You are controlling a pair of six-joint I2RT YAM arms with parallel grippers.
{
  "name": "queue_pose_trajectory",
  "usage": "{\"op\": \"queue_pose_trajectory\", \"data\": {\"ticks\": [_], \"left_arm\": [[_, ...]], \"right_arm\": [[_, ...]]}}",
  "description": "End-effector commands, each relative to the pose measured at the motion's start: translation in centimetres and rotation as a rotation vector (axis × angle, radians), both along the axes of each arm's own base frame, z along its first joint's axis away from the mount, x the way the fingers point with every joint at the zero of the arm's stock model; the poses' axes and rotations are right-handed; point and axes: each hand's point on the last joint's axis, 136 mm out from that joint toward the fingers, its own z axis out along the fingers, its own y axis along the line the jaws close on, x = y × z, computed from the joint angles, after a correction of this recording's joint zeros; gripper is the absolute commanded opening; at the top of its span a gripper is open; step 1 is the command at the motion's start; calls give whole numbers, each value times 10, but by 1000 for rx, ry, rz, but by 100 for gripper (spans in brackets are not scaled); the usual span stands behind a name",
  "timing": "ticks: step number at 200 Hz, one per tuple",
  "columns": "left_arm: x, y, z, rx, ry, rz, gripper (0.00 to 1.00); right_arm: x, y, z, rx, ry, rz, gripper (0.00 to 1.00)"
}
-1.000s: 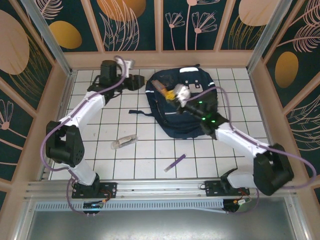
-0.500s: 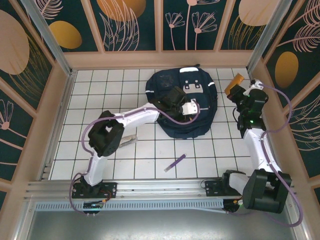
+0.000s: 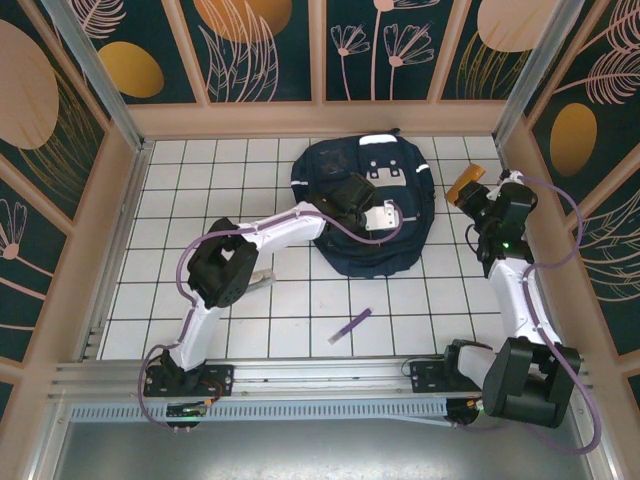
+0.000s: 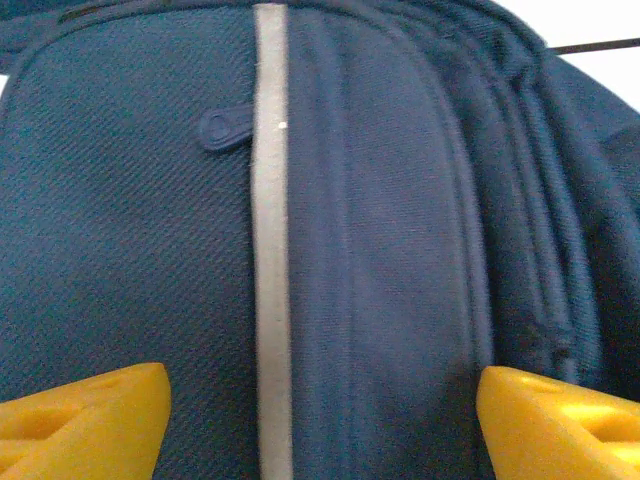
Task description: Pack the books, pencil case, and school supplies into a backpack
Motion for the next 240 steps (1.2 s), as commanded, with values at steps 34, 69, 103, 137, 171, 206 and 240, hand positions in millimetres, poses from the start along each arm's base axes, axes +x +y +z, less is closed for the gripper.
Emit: {"op": "queue_pose_trajectory", "data": {"ticks": [34, 69, 103, 137, 171, 206, 240], "left_arm": [[-2, 6, -24, 39, -10, -17, 77], [36, 9, -16, 50, -142, 134, 30], [44, 11, 37, -16, -227, 178, 0], [74, 22, 127, -157, -319, 426, 0], [85, 35, 221, -389, -451, 568, 0], [84, 26, 280, -538, -433, 566, 0], [81, 11, 289, -572, -354, 526, 0]], "right_arm": [[-5, 3, 9, -30, -31, 34, 0], [-6, 6, 7, -15, -19, 44, 0], [-13, 16, -5, 31, 48, 93, 0], [-26, 25, -21, 53, 140, 138, 0], [-38, 45, -49, 106, 217, 236, 0], [-44, 138, -39, 415, 228, 665, 0], [-13, 180, -27, 541, 274, 698, 0]]}}
